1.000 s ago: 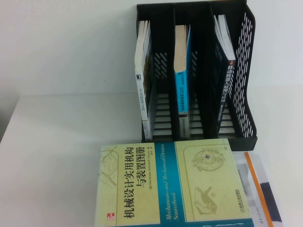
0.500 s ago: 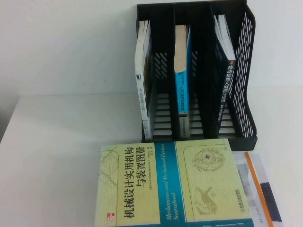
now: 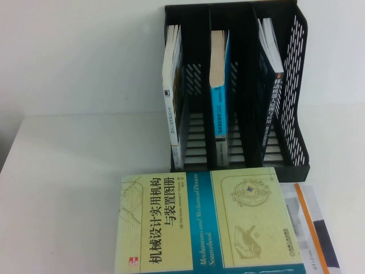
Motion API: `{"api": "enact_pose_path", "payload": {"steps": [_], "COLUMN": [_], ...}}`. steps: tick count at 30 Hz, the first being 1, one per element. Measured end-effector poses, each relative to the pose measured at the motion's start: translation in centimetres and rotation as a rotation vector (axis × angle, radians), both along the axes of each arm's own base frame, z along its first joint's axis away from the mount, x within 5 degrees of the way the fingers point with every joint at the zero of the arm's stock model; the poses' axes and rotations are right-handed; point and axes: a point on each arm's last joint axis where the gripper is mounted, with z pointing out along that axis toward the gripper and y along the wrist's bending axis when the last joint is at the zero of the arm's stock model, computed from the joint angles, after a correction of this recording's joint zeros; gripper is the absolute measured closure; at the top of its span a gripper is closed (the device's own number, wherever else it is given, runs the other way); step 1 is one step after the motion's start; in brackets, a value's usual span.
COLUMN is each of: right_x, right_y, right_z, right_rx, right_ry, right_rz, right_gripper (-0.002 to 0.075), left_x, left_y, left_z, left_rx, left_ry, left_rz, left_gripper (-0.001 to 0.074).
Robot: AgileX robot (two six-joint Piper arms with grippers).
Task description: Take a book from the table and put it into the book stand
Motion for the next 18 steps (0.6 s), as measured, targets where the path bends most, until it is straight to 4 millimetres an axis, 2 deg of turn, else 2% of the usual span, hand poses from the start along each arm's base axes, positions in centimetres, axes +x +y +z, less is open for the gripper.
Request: {"api": "enact_pose_path", "payload": {"steps": [4, 7, 9, 12, 18], "right_x": [2.6, 5.7, 7.8, 9.5, 10.2], "right_y": [0.2, -0.3, -0.6, -1.0, -0.9], "right_z": [3.6, 4.3, 3.6, 2.0, -1.6], "right_rx": [-0.059, -0.046, -0.032, -0.032, 0.11], "right_ry": [0.222, 0.457, 0.617, 0.827, 1.165], "right_rz": [-0.037, -0.068, -0.073, -0.112, 0.009], "right_gripper": [0.0729, 0.0729, 0.0729, 0.0729, 0.0729], "left_x": [1.4, 3.1, 3.8, 4.4, 5.1], "left_y": [0.3, 0.5, 0.6, 0.7, 0.6], "left_z": [2.0, 2.0, 1.4, 0.2, -1.6], "left_rx": [-0.044, -0.12, -0.148, -0.157, -0.182], "left_ry": [0.196, 0.407, 0.526, 0.668, 0.807], "left_rz": [0.007, -0.021, -0.025, -0.002, -0.014], "left_gripper": [0.0738, 0.0738, 0.0738, 0.0738, 0.0738]}}
